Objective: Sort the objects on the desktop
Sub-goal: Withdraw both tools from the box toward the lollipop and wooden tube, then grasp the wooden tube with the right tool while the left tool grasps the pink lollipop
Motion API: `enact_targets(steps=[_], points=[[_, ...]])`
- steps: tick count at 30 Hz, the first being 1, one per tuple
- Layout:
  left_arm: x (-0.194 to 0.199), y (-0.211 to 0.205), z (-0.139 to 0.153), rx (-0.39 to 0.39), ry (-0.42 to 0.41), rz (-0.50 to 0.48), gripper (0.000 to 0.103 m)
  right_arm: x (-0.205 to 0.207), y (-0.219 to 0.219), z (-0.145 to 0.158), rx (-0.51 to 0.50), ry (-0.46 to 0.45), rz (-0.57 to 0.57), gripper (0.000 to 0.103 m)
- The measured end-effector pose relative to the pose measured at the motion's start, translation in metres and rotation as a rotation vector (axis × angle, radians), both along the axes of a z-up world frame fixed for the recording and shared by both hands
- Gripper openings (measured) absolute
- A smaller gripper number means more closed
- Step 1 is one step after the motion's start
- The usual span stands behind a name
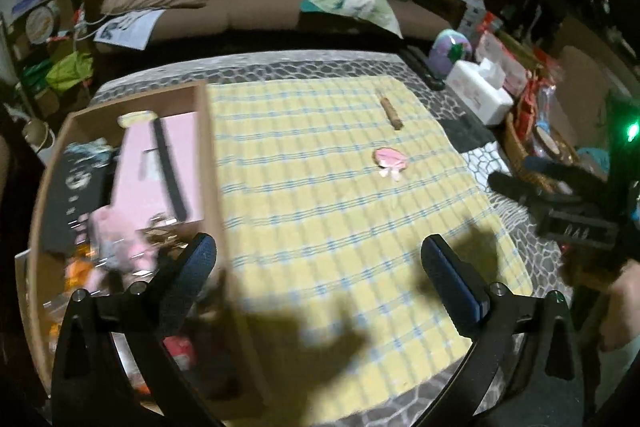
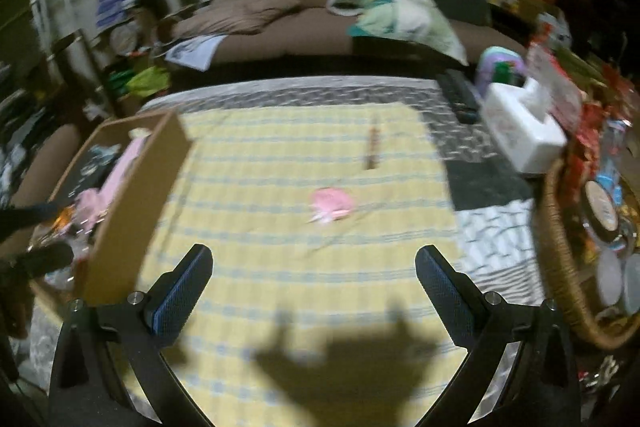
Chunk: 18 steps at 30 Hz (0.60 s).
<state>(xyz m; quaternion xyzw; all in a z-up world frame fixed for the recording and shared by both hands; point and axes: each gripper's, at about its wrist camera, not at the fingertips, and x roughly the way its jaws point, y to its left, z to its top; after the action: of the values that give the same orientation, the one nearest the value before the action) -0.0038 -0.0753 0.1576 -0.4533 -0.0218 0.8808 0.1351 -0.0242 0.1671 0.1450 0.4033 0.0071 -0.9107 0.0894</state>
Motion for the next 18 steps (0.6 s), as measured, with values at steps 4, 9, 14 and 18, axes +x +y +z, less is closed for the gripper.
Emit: enact_targets(steps=[4, 9, 14, 18], points=[[-0.020, 0.041, -0.026, -0.010, -0.016, -0.020, 0.103, -0.021, 0.033, -0.001, 0.003, -0.002, -0.047, 0.103], [-0.052, 0.086, -0.067, -0.029, -0.043, -0.028, 0.103, -0.052, 0.056, -0.013, -0.034, -0.030, -0.062, 0.103], [-0.087, 0.124, -0.104, -0.082, -0.028, -0.027, 0.103, -0.093, 0.064, -0.030, -0.064, -0.055, -0.062, 0.103], [-0.117, 0.140, -0.122, -0.086, -0.009, -0.009, 0.103, -0.124, 0.069, -0.042, -0.048, -0.052, -0.064, 0.103]])
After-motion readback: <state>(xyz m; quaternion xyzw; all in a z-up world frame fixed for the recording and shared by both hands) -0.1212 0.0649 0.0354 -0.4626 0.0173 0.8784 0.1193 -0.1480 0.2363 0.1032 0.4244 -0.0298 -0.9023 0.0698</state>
